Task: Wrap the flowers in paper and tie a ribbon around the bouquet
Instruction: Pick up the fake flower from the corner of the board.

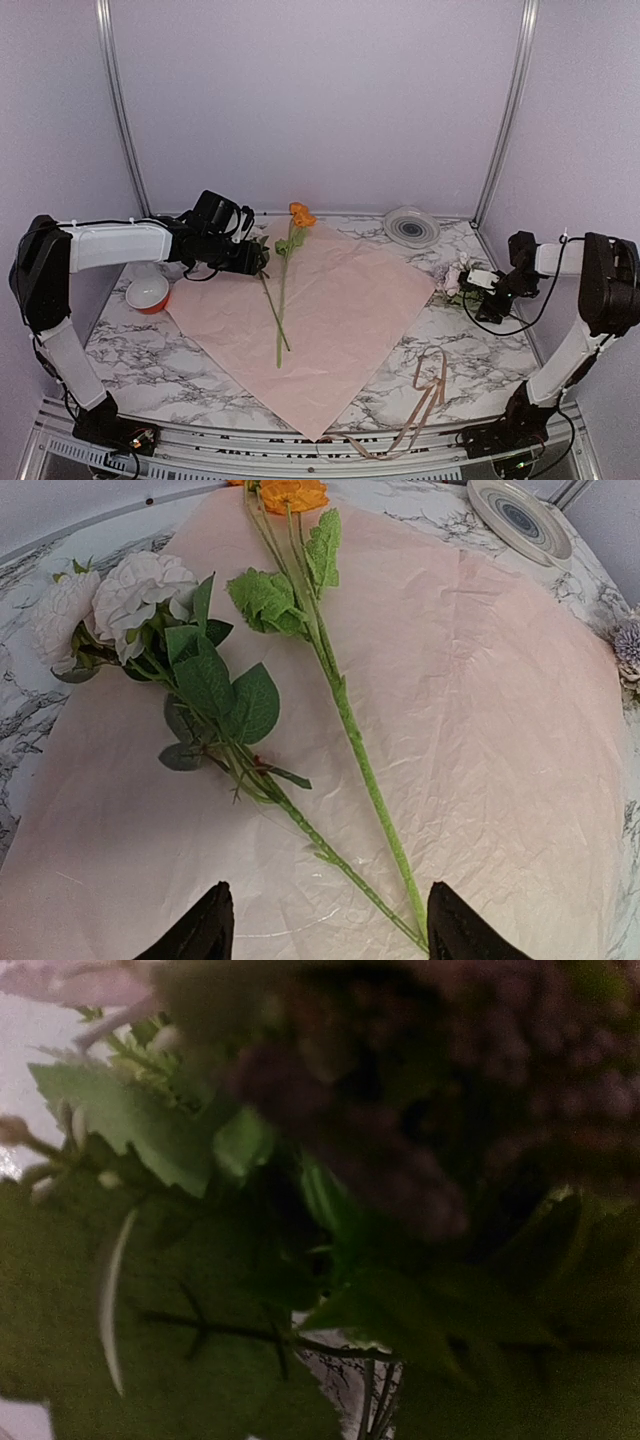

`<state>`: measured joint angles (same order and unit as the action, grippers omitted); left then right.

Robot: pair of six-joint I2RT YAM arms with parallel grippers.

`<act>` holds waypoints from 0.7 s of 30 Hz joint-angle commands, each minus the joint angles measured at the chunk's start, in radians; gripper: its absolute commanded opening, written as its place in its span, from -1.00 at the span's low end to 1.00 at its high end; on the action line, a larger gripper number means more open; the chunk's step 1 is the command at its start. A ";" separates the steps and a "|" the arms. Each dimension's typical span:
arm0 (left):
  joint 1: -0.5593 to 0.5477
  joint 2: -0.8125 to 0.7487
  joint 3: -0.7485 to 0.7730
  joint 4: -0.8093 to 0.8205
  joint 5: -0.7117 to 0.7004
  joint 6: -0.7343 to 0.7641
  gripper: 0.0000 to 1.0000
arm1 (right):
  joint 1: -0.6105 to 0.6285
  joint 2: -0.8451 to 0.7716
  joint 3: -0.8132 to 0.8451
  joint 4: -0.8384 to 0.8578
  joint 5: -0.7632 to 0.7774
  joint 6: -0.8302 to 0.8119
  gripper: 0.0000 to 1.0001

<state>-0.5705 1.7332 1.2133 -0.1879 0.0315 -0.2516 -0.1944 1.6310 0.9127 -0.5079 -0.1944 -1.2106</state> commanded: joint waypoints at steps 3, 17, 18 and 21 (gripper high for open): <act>0.001 -0.027 -0.006 -0.017 -0.011 0.012 0.32 | 0.010 0.038 0.053 0.043 0.055 -0.042 0.62; 0.001 -0.025 0.002 -0.040 -0.031 0.015 0.32 | -0.033 0.077 0.081 0.078 -0.010 -0.062 0.61; 0.001 -0.024 0.003 -0.042 -0.033 0.015 0.32 | -0.033 0.091 0.082 0.086 -0.010 -0.052 0.60; 0.001 -0.025 0.005 -0.046 -0.035 0.015 0.33 | -0.032 0.125 0.091 0.093 -0.002 -0.046 0.41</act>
<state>-0.5705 1.7332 1.2129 -0.1997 0.0135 -0.2459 -0.2230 1.7077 0.9714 -0.4332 -0.1856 -1.2591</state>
